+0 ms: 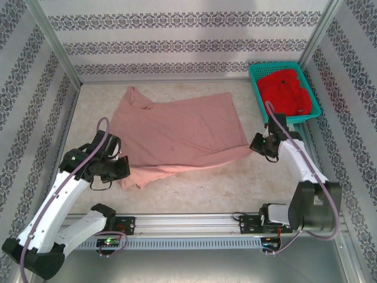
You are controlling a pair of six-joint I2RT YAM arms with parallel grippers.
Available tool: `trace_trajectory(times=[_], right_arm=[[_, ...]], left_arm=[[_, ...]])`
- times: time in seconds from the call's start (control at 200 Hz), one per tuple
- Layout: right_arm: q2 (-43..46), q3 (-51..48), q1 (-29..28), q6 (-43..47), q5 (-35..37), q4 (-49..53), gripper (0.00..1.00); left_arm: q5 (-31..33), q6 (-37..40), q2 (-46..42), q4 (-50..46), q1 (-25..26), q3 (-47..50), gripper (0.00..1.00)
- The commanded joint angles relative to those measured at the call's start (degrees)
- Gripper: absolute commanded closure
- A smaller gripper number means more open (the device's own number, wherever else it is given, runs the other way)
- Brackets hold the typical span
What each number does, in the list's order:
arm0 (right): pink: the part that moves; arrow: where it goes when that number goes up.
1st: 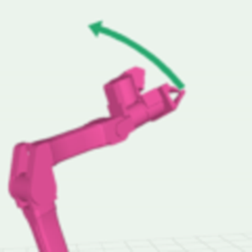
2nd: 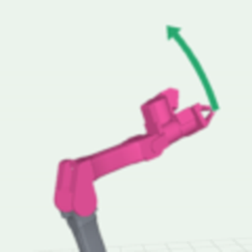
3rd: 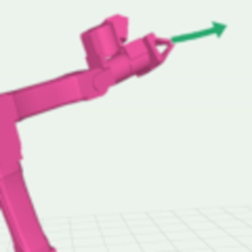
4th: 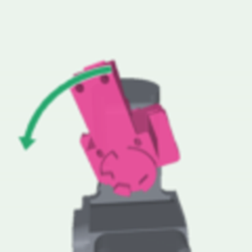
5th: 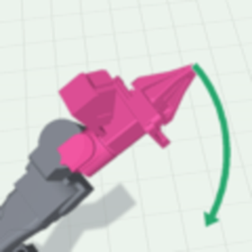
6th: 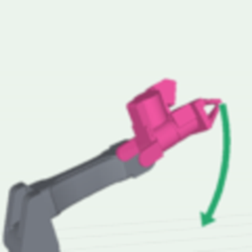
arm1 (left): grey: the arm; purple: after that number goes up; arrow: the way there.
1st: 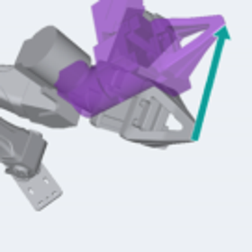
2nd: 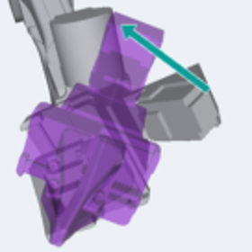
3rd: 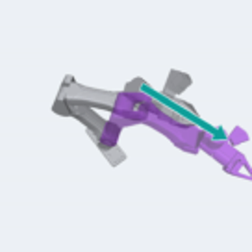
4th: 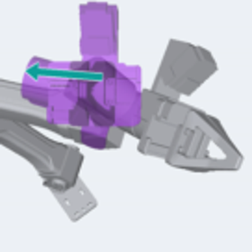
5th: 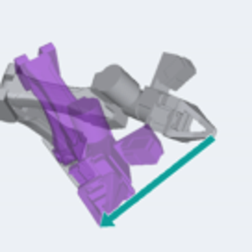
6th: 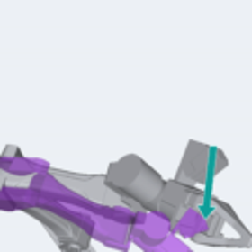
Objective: Fold the inside-out t-shirt
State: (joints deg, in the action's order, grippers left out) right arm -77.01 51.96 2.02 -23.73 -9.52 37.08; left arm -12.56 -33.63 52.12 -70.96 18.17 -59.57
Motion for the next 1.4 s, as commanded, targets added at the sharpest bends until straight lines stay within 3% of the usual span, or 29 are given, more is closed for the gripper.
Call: trace_trajectory(times=[0.0, 0.455, 1.394], right_arm=[[-6.7, 5.4, -2.7, 2.6, 2.1, -0.5, 0.98], [-25.6, 21.3, -4.8, 4.9, 4.0, -0.3, 0.96], [-34.6, 28.7, -4.4, 6.1, 3.7, -0.4, 0.94]], left_arm=[[-3.9, 5.9, 2.8, 4.8, -3.9, 0.0, 1.0], [-7.8, 13.6, 13.9, 10.8, -16.3, -3.4, 1.0], [-7.9, 14.5, 29.4, 20.9, -20.0, -12.0, 1.0]])
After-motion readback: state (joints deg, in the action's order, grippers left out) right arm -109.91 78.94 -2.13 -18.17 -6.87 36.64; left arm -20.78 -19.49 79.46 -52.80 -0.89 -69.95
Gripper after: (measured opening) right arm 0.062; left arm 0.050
